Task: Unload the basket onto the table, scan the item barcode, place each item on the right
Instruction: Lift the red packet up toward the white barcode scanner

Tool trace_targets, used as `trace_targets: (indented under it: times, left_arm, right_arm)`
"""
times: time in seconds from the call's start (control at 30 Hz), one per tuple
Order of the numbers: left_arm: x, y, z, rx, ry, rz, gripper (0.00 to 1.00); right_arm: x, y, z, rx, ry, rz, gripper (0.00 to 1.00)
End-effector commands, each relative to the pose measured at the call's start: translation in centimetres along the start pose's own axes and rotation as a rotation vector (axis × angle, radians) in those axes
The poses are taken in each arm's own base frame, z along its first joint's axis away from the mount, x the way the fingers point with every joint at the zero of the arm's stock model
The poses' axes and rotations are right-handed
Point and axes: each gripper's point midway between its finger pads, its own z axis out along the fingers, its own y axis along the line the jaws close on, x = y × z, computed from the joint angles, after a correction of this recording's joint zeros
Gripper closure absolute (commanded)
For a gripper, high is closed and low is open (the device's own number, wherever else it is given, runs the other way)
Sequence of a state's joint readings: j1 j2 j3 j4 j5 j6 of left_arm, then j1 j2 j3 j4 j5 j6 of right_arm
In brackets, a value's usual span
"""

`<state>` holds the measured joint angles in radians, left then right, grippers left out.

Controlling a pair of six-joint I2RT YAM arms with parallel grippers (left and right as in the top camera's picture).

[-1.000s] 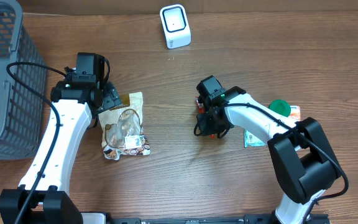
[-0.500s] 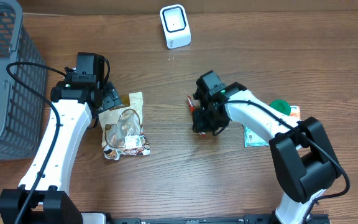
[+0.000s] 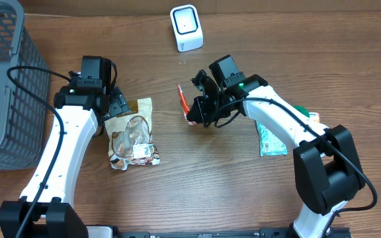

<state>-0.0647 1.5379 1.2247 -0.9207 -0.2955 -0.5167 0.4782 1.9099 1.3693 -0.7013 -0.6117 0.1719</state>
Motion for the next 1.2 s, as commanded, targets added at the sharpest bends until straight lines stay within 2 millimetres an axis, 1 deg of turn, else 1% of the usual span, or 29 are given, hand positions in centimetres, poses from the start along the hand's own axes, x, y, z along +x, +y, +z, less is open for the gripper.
trace_targets:
  times: [0.0,0.1,0.2,0.23,0.33,0.43,0.53,0.6,0.63,0.73,0.83,0.9,1.0,1.07,1.17]
  left_arm:
    - [-0.7,-0.1,-1.0,0.017,-0.029,-0.001,0.0]
    - [-0.7,-0.1,-1.0,0.017,-0.029,-0.001,0.0]
    - [-0.7,-0.1,-1.0,0.017,-0.029,-0.001,0.0]
    - [-0.7,-0.1,-1.0,0.017,-0.029,-0.001,0.0]
    - [-0.7,-0.1,-1.0,0.017,-0.029,-0.001,0.0]
    - [-0.7,-0.1,-1.0,0.017,-0.029,-0.001,0.0]
    - [-0.7,-0.1,-1.0,0.017,-0.028,-0.001,0.0]
    - [-0.7,-0.1,-1.0,0.017,-0.029,-0.001,0.0]
    - [-0.7,-0.1,-1.0,0.017,-0.029,-0.001,0.01]
    - [-0.7,-0.1,-1.0,0.017,-0.028,-0.001,0.0]
    - [-0.7,-0.1,-1.0,0.017,-0.029,-0.001,0.0]
    - [-0.7,-0.1,-1.0,0.017,-0.029,-0.001,0.0]
    - [-0.7,-0.1,-1.0,0.017,-0.029,-0.001,0.0]
    - [-0.7,-0.1,-1.0,0.017,-0.029,-0.001,0.0]
    - [-0.7,-0.1,-1.0,0.017,-0.029,-0.001,0.01]
  right_arm:
    - [-0.9,3.1,-1.7,-0.107,-0.032,-0.065,0.96]
    - [-1.2,3.2,-1.8,-0.115,-0.04,-0.064,0.96]
    - [-1.6,4.6,-2.1,-0.195,-0.051,-0.089,0.96]
    - [-1.8,5.4,-2.4,-0.25,-0.056,-0.104,0.96]
    - [-2.3,6.2,-2.8,-0.297,-0.077,-0.131,0.96]
    - [-3.6,6.8,-3.3,-0.315,-0.11,-0.078,0.97]
    - [-5.7,8.2,-4.5,-0.345,-0.158,-0.019,0.97]
    - [-7.2,9.7,-5.9,-0.361,-0.194,-0.037,0.97]
    - [-8.5,11.2,-7.6,-0.373,-0.226,-0.064,0.97]
    - [-11.0,13.8,-10.9,-0.409,-0.291,-0.052,0.97]
    - [-13.1,15.2,-14.1,-0.435,-0.365,-0.061,0.97]
    - [-14.6,15.4,-16.5,-0.452,-0.426,-0.057,0.97]
    - [-16.3,14.8,-19.0,-0.491,-0.493,-0.025,0.97]
    - [-17.2,14.3,-19.9,-0.542,-0.507,-0.019,0.97]
    - [-18.6,13.8,-20.3,-0.657,-0.486,-0.022,0.97]
